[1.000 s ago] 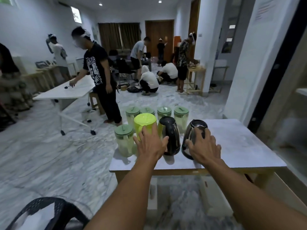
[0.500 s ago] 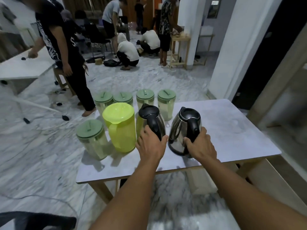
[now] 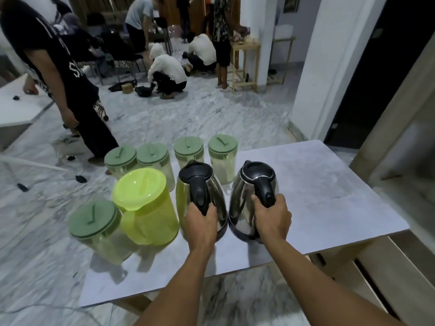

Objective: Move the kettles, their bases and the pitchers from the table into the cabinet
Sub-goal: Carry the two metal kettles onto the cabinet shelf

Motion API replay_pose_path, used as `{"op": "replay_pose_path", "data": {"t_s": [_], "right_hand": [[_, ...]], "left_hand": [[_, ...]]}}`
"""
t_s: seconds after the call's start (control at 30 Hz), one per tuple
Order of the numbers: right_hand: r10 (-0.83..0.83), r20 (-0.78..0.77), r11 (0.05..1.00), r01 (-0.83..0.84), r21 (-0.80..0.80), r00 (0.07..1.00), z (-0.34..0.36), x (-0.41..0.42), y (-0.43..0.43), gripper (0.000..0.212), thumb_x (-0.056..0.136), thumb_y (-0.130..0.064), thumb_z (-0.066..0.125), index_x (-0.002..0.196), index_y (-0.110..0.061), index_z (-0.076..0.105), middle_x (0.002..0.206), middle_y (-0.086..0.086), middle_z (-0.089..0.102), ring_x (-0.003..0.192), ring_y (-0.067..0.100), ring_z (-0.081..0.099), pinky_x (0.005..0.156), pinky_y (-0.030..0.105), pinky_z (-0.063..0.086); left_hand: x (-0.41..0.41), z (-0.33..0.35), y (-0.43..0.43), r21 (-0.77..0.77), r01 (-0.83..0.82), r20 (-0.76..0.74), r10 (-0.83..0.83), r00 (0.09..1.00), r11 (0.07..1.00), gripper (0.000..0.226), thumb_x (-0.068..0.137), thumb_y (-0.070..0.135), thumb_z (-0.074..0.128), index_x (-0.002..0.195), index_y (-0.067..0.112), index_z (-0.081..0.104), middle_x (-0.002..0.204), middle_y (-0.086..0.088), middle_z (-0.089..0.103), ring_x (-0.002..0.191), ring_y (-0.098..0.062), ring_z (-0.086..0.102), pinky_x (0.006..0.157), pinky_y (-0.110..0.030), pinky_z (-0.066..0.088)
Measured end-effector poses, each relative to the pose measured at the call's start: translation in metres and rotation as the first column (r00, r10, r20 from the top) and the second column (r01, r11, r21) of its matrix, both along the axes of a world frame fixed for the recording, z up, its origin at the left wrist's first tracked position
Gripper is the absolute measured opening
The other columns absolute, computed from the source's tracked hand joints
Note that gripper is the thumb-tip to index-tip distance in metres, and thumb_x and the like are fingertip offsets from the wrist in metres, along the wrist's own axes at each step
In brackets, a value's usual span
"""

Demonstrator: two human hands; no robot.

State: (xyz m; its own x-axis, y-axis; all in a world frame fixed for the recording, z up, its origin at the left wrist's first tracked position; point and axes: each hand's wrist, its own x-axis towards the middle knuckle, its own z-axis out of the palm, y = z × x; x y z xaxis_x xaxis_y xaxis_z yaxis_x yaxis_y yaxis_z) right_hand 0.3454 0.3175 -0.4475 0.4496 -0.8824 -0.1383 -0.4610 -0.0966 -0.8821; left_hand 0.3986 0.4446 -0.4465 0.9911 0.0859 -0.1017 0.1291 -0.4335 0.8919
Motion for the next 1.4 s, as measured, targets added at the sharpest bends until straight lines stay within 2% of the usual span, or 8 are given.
{"op": "replay_pose_path", "data": {"t_s": [0.27, 0.47, 0.63, 0.77, 0.87, 0.97, 1.23, 1.4], "right_hand": [[-0.198, 0.254, 0.975, 0.218, -0.051, 0.947, 0.082, -0.041, 0.011, 0.032, 0.085, -0.033, 0.072, 0.1, -0.01, 0.057, 0.088, 0.007, 0.061, 0.084, 0.03, 0.056, 0.076, 0.037, 0.048], [-0.368, 0.399, 0.884, 0.449, -0.129, 0.84, 0.164, -0.128, 0.02, 0.022, 0.081, -0.029, 0.07, 0.088, -0.014, 0.055, 0.081, 0.002, 0.06, 0.081, 0.03, 0.058, 0.072, 0.036, 0.048], [-0.531, 0.455, 0.733, 0.656, -0.176, 0.715, 0.216, -0.23, 0.019, 0.02, 0.081, -0.028, 0.07, 0.091, -0.014, 0.059, 0.083, 0.004, 0.062, 0.079, 0.028, 0.057, 0.066, 0.029, 0.038], [-0.644, 0.489, 0.565, 0.797, -0.214, 0.588, 0.25, -0.323, 0.009, 0.019, 0.082, -0.027, 0.068, 0.092, -0.015, 0.057, 0.081, 0.001, 0.06, 0.08, 0.029, 0.059, 0.067, 0.029, 0.039], [-0.72, 0.499, 0.425, 0.875, -0.232, 0.482, 0.272, -0.395, 0.002, 0.02, 0.081, -0.024, 0.067, 0.095, -0.011, 0.06, 0.082, 0.003, 0.06, 0.081, 0.03, 0.059, 0.068, 0.031, 0.042], [-0.758, 0.511, 0.33, 0.914, -0.236, 0.406, 0.287, -0.464, -0.006, 0.019, 0.077, -0.02, 0.064, 0.094, -0.014, 0.06, 0.079, 0.002, 0.06, 0.08, 0.028, 0.058, 0.068, 0.033, 0.044], [-0.73, 0.587, 0.173, 0.926, -0.337, 0.35, 0.313, -0.623, -0.061, 0.017, 0.079, -0.019, 0.064, 0.095, -0.018, 0.056, 0.079, -0.005, 0.057, 0.08, 0.023, 0.057, 0.074, 0.035, 0.047], [-0.728, 0.614, 0.097, 0.933, -0.348, 0.304, 0.326, -0.703, -0.112, 0.016, 0.081, -0.018, 0.064, 0.094, -0.016, 0.056, 0.077, -0.007, 0.054, 0.073, 0.018, 0.054, 0.07, 0.034, 0.049]], "left_hand": [[-0.019, 0.062, 0.008, -0.06, 0.147, 0.198, -0.132, 0.971, 0.987, 0.024, 0.084, 0.03, 0.061, 0.083, 0.007, 0.061, 0.077, -0.011, 0.066, 0.075, -0.033, 0.062, 0.065, -0.038, 0.05], [-0.066, 0.153, 0.002, -0.204, 0.349, 0.352, -0.264, 0.898, 0.915, 0.02, 0.085, 0.025, 0.061, 0.077, 0.007, 0.064, 0.067, -0.003, 0.061, 0.067, -0.027, 0.056, 0.061, -0.027, 0.037], [-0.14, 0.208, -0.029, -0.193, 0.579, 0.45, -0.453, 0.769, 0.792, 0.024, 0.082, 0.026, 0.06, 0.069, 0.006, 0.061, 0.058, -0.001, 0.056, 0.057, -0.02, 0.051, 0.051, -0.027, 0.035], [-0.214, 0.241, -0.067, -0.218, 0.727, 0.513, -0.558, 0.653, 0.651, 0.023, 0.08, 0.029, 0.059, 0.071, 0.009, 0.065, 0.062, 0.0, 0.061, 0.062, -0.022, 0.057, 0.057, -0.027, 0.041], [-0.277, 0.265, -0.098, -0.232, 0.828, 0.553, -0.631, 0.544, 0.511, 0.021, 0.081, 0.027, 0.061, 0.071, 0.01, 0.067, 0.062, 0.001, 0.062, 0.059, -0.016, 0.057, 0.051, -0.022, 0.04], [-0.342, 0.286, -0.131, -0.204, 0.887, 0.597, -0.665, 0.448, 0.414, 0.023, 0.078, 0.028, 0.061, 0.065, 0.009, 0.066, 0.057, -0.002, 0.061, 0.059, -0.022, 0.057, 0.053, -0.027, 0.043], [-0.503, 0.317, -0.227, -0.225, 0.954, 0.619, -0.726, 0.298, 0.199, 0.028, 0.08, 0.031, 0.062, 0.061, 0.011, 0.063, 0.054, 0.001, 0.057, 0.049, -0.012, 0.05, 0.043, -0.023, 0.03], [-0.582, 0.331, -0.297, -0.22, 0.958, 0.616, -0.735, 0.283, 0.185, 0.031, 0.078, 0.032, 0.061, 0.054, 0.015, 0.054, 0.052, 0.002, 0.053, 0.052, -0.018, 0.049, 0.048, -0.026, 0.031]]}}
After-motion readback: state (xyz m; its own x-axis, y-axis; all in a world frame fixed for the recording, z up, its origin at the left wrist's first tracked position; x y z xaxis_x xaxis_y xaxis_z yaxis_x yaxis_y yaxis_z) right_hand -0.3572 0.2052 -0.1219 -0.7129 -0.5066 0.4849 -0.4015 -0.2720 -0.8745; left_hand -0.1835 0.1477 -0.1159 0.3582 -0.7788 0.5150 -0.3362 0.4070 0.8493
